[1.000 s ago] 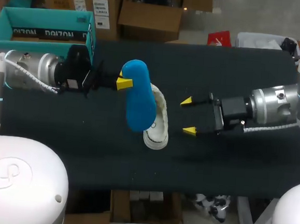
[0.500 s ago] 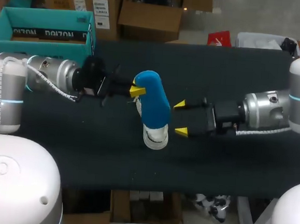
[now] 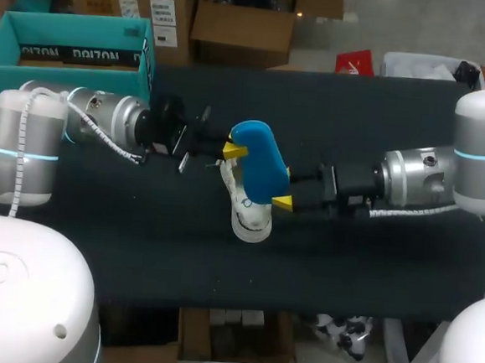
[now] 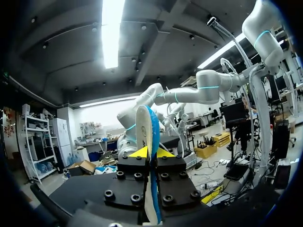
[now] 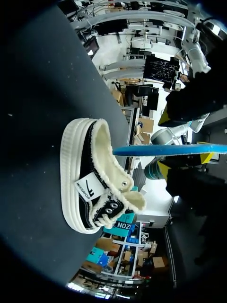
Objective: Open the shoe tongue, take the insole out of the shoe, put the insole back into the shoe, and pack the shoe into the shoebox
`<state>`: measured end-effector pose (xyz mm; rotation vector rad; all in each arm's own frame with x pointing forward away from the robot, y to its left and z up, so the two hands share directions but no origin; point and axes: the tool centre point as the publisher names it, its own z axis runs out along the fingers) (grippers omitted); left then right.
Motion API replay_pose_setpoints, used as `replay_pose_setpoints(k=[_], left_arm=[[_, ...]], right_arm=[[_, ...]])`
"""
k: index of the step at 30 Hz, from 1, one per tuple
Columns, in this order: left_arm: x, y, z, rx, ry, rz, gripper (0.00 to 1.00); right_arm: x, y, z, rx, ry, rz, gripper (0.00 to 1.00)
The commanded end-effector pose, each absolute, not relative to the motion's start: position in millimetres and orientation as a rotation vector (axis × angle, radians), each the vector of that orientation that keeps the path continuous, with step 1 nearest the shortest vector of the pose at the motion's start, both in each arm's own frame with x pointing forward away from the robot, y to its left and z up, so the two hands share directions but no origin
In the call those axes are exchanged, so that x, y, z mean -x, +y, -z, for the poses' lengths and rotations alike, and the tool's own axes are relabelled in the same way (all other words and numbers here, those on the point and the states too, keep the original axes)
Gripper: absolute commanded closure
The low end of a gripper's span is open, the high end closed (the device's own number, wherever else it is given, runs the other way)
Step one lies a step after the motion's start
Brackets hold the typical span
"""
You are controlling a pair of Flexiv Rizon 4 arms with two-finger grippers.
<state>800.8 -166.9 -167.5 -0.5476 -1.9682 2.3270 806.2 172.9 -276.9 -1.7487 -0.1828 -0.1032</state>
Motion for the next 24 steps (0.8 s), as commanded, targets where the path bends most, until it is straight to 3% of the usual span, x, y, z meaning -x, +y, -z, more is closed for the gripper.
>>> replay_pose_setpoints(k=[1,4,5,7,12,13,14,15,16,24], left_arm=[[-805,-168,175,0.554,-1.934,-2.343,1.0],[-806,-168,176,0.552,-1.929,-2.343,1.0],[-806,-168,176,0.553,-1.929,-2.342,1.0],[-807,-168,176,0.555,-1.93,-2.34,1.0],[-808,-163,173,0.552,-1.932,-2.341,1.0],[-808,-163,173,0.552,-1.934,-2.34,0.87],[-808,-162,173,0.552,-1.934,-2.34,0.56],[-808,-161,172,0.552,-1.933,-2.335,0.14],[-808,-161,172,0.553,-1.934,-2.333,0.0],[-808,-141,164,0.556,-1.893,-2.148,0.0]], right_arm=[[-809,175,278,1.741,-0.187,0.102,0.57],[-811,175,277,1.74,-0.189,0.104,0.61],[-811,175,277,1.74,-0.189,0.105,0.68],[-812,175,277,1.74,-0.189,0.11,1.0],[-813,170,279,1.741,-0.185,0.117,1.0],[-813,170,279,1.74,-0.185,0.117,1.0],[-813,170,279,1.737,-0.186,0.117,1.0],[-814,170,280,1.735,-0.187,0.117,1.0],[-814,169,280,1.732,-0.188,0.116,1.0],[-808,162,277,1.679,-0.264,0.101,1.0]])
